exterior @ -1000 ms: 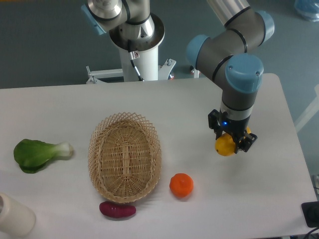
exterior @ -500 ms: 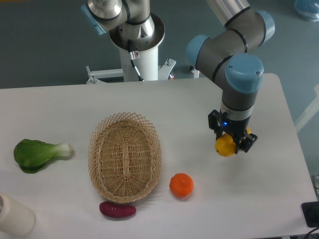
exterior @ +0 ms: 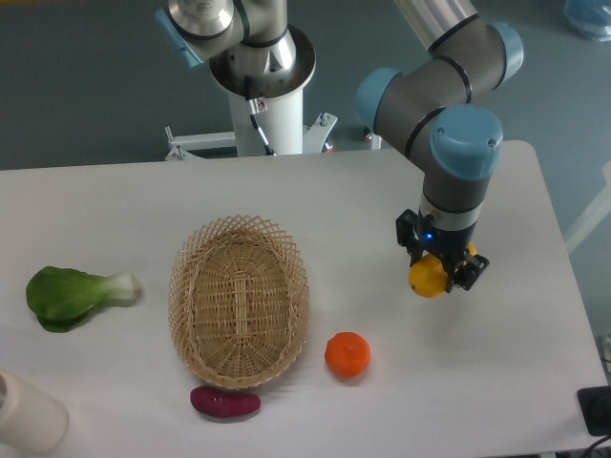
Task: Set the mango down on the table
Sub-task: 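Move the held mango toward the basket and lower it onto the table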
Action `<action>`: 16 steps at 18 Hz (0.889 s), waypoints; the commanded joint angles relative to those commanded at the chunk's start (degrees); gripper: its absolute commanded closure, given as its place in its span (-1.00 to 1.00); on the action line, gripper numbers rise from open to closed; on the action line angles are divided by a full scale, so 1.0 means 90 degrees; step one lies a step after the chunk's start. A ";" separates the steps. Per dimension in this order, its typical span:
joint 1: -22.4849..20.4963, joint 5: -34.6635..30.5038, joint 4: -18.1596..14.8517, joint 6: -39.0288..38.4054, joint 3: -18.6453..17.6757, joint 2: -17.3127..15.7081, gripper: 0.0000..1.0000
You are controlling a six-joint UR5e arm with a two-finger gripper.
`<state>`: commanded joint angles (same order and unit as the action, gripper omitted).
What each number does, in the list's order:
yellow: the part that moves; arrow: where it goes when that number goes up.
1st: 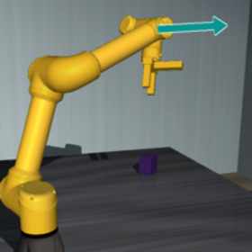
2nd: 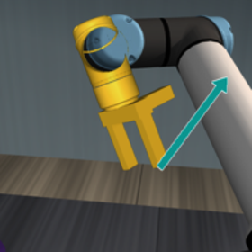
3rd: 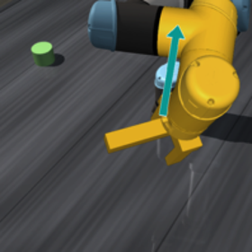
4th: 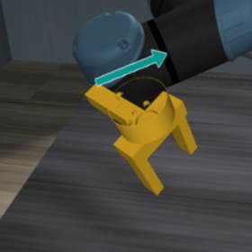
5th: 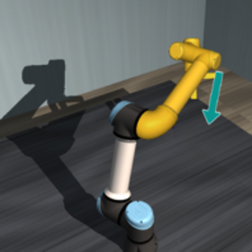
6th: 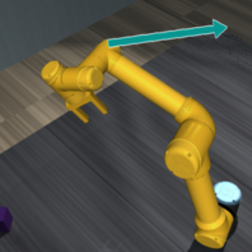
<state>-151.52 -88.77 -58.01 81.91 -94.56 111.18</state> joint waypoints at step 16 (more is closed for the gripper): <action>-0.0538 -0.0010 0.1142 0.1172 -0.2041 -0.0508 0.07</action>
<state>-156.36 -88.86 -47.73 92.46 -112.94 106.61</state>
